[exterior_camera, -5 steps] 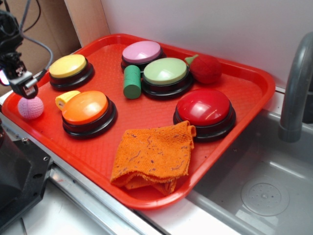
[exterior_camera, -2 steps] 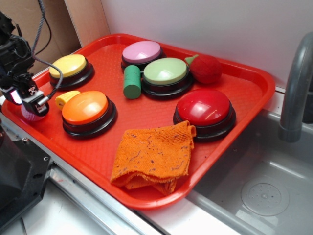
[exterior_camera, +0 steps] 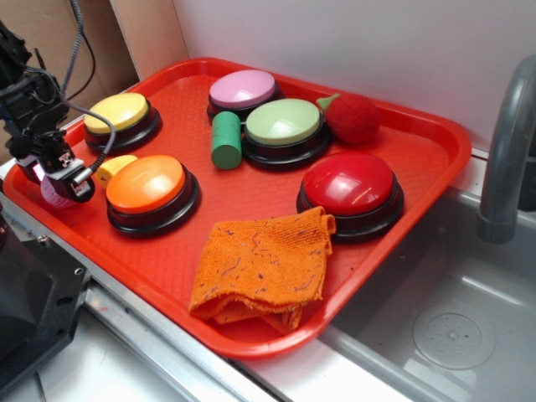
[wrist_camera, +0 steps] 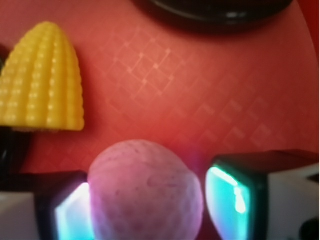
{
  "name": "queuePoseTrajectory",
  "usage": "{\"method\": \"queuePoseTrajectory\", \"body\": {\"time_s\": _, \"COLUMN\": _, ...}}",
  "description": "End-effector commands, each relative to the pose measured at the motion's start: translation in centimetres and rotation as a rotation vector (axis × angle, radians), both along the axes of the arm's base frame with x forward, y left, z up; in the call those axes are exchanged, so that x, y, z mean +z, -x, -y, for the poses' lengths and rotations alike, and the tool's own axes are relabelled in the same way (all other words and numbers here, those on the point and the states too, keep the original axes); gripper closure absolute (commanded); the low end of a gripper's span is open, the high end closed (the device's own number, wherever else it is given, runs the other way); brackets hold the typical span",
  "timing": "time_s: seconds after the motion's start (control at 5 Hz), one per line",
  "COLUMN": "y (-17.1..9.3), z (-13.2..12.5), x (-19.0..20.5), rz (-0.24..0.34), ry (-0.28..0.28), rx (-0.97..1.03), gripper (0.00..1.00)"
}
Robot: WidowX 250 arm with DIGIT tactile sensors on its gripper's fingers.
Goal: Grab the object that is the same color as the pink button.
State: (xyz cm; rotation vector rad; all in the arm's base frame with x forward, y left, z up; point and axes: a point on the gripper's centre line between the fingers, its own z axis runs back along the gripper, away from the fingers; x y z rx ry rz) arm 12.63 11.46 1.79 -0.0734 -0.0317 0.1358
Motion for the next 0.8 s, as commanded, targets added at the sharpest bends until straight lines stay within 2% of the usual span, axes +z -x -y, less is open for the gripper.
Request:
{"method": "queuePoseTrajectory", "body": {"time_s": 0.0, "y": -0.8, "z": 0.6, "x": 1.0, "rz": -0.024, "ry": -0.020, "rx": -0.015, "gripper": 1.00}}
{"method": "queuePoseTrajectory", "body": {"time_s": 0.2, "y": -3.0, "z": 1.8, "x": 3.9, "rz": 0.001, "ry": -0.018, "rx": -0.070, "gripper": 1.00}}
{"method": "queuePoseTrajectory", "body": {"time_s": 0.4, "y": -5.2, "z": 3.7, "x": 7.6, "rz": -0.013, "ry": -0.069, "rx": -0.125, "gripper": 1.00}}
{"method": "queuePoseTrajectory", "body": {"time_s": 0.6, "y": -7.6, "z": 7.0, "x": 12.7, "rz": 0.023, "ry": -0.078, "rx": -0.199, "gripper": 1.00}}
